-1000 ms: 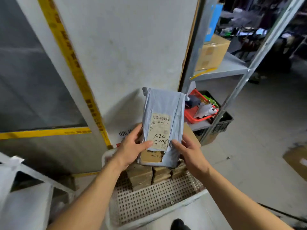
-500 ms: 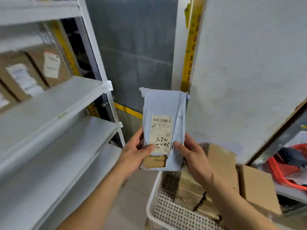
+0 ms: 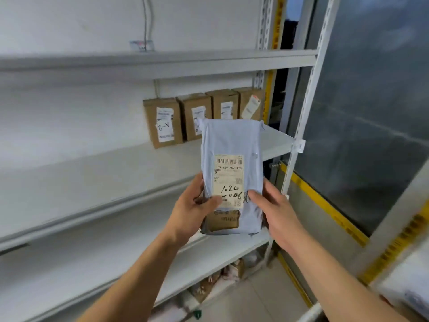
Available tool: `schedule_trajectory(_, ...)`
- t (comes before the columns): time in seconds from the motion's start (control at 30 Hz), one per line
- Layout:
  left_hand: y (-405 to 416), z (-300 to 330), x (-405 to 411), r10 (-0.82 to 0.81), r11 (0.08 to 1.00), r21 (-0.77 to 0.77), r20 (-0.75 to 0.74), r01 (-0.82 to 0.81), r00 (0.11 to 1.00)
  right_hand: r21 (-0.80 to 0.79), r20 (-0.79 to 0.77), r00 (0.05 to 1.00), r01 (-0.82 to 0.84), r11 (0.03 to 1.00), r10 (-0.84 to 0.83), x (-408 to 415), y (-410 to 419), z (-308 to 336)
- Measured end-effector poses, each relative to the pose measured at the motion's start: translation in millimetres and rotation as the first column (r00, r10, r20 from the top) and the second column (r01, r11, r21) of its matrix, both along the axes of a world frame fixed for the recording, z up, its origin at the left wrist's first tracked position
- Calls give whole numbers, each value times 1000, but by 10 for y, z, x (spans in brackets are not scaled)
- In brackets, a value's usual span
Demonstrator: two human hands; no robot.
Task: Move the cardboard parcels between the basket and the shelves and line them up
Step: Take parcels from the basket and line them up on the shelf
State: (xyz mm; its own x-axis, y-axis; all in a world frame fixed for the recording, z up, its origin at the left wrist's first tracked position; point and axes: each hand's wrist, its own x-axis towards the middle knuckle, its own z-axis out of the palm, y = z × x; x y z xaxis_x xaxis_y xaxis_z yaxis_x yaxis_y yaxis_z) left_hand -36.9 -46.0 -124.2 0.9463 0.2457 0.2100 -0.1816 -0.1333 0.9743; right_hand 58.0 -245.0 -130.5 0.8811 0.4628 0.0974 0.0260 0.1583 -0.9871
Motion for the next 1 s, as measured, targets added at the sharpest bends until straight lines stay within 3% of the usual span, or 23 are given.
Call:
schedule_trajectory(0.23,1266,208,-432,179,983,-40,46,-178,983,-5,54,983,-174,985,175,-137,1443,265)
schedule_trajectory(0.47,2251,281,-606,306,950,34,88,-309,948,-32,88,954,-285,958,286,-121,2553,394)
schedule_trajectory(0.73,2898,148,-294,535,799,258,106,-543,838,-134,161,955,-229,964,249,371,3484,264)
schedule_trajectory(1.0,3272,93,410,610,758,201,117,-620,784,-149,210,956,-174,973,204,1027,4128,160)
